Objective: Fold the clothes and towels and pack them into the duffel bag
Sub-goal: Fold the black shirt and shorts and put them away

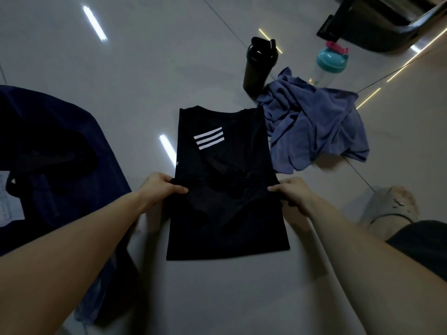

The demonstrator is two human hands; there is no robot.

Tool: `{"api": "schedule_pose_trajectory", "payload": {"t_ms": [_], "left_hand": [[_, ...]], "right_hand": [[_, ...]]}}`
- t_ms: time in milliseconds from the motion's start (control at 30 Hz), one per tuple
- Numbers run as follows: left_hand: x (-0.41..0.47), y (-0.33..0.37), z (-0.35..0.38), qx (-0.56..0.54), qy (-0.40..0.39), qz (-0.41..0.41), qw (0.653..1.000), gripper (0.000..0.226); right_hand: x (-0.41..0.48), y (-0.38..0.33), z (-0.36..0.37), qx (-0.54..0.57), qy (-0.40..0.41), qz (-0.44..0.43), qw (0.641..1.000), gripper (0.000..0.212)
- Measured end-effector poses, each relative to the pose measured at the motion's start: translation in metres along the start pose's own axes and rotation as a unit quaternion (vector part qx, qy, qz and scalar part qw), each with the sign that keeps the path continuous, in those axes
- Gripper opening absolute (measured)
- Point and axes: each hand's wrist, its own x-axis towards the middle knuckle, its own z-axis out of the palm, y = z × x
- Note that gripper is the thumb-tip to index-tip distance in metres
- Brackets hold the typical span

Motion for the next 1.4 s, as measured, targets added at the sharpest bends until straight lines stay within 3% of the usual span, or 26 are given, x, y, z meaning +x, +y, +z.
{"api": "schedule_pose_trajectory", "payload": {"t_ms": [67,167,233,300,400,500,567,633,700,800,900,1000,1067,1167,1233,1300,1400], "left_hand": [[-0.005,0.004,0.000,-0.030,-0.022,0.029,0.999,0.025],[-0.009,0.007,0.007,-0.013,0.007,0.061,0.998,0.021],[-0.012,0.009,0.013,-0.041,0.026,0.063,0.997,0.016],[-0.015,0.012,0.016,-0.104,0.014,0.045,0.993,0.018],[-0.020,0.021,0.019,-0.189,-0.021,0.004,0.982,0.015],[-0.024,0.026,0.014,-0.267,-0.079,-0.047,0.959,0.032],[-0.027,0.026,0.008,-0.283,-0.124,-0.078,0.948,0.035],[-0.028,0.026,0.003,-0.277,-0.151,-0.097,0.944,0.030],[-0.024,0.026,0.002,-0.271,-0.151,-0.103,0.945,0.023],[-0.003,0.014,0.008,-0.189,0.007,-0.073,0.979,0.016],[0.009,0.004,0.011,-0.096,0.151,-0.011,0.984,0.018],[0.006,0.008,0.019,-0.022,0.150,0.052,0.987,0.032],[0.005,0.010,0.024,0.066,0.161,0.087,0.981,0.028],[0.002,0.008,0.025,0.130,0.193,0.091,0.968,0.023],[-0.001,0.002,0.025,0.198,0.236,0.132,0.942,0.032],[-0.004,-0.007,0.030,0.310,0.279,0.243,0.876,0.043],[-0.009,-0.016,0.049,0.401,0.225,0.388,0.799,0.056]], "right_hand": [[-0.003,-0.001,0.000,0.028,-0.024,-0.046,0.998,0.038],[-0.009,-0.006,0.001,0.041,-0.052,-0.070,0.995,0.007],[-0.011,-0.010,0.003,0.058,-0.037,-0.067,0.995,0.018],[-0.014,-0.014,0.003,0.095,-0.040,-0.050,0.993,0.002],[-0.020,-0.019,0.000,0.183,-0.096,0.012,0.978,0.025],[-0.023,-0.021,-0.003,0.253,-0.164,0.048,0.952,0.017],[-0.017,-0.020,-0.007,0.275,-0.200,0.067,0.938,0.024],[-0.011,-0.020,-0.010,0.258,-0.211,0.088,0.939,0.027],[-0.007,-0.020,-0.008,0.176,-0.189,0.094,0.961,0.029],[0.008,-0.010,0.002,-0.010,-0.077,0.028,0.997,0.025],[0.011,-0.006,0.013,-0.143,0.054,-0.052,0.987,0.036],[0.011,-0.001,0.015,-0.190,0.115,-0.069,0.973,0.042],[0.014,0.004,0.013,-0.196,0.134,-0.062,0.969,0.037],[0.015,0.009,0.009,-0.228,0.160,-0.058,0.959,0.009],[0.013,0.013,0.008,-0.242,0.181,-0.055,0.952,0.008],[0.010,0.013,0.012,-0.273,0.224,-0.087,0.932,0.012],[0.005,0.010,0.030,-0.370,0.245,-0.276,0.853,0.025]]}}
